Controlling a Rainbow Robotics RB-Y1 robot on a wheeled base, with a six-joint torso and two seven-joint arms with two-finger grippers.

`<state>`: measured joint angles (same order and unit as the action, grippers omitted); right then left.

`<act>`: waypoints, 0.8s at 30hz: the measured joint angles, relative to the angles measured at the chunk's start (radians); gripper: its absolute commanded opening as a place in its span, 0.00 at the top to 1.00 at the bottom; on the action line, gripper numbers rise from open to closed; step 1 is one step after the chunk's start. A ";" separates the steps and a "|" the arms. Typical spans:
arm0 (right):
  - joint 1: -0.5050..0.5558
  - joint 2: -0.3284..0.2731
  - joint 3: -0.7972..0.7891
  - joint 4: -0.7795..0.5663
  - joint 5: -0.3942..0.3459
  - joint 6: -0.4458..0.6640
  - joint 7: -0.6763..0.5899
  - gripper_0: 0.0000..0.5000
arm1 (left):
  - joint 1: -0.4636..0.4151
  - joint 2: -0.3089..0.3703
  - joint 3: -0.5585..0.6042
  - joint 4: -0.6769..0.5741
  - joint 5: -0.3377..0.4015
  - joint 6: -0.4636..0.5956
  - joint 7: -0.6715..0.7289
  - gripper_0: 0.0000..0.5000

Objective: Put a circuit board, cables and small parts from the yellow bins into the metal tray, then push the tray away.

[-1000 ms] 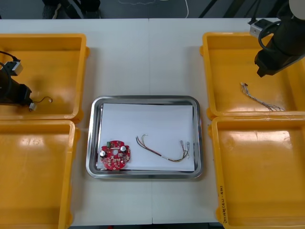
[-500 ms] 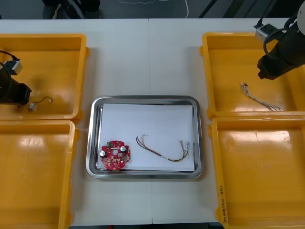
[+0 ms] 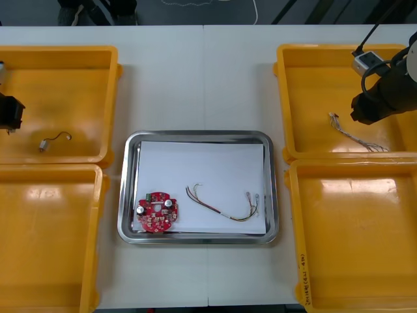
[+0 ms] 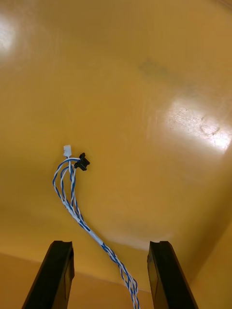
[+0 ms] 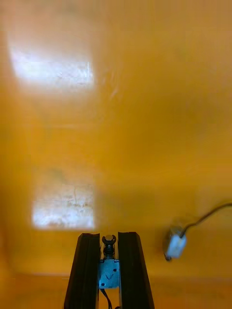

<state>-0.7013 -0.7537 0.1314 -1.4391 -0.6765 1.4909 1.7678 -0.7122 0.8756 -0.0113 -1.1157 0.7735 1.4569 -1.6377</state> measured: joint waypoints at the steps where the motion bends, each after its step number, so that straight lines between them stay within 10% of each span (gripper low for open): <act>1: 0.006 0.000 0.000 0.000 -0.001 -0.010 0.000 0.11 | 0.001 -0.001 0.031 -0.028 -0.013 0.038 0.000 1.00; 24: 0.107 0.001 0.000 0.001 -0.011 -0.160 0.000 0.11 | 0.005 -0.002 0.242 -0.373 -0.073 0.447 0.000 1.00</act>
<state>-0.5946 -0.7523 0.1311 -1.4382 -0.6878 1.3307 1.7677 -0.7074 0.8736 0.2308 -1.4886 0.7007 1.9037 -1.6374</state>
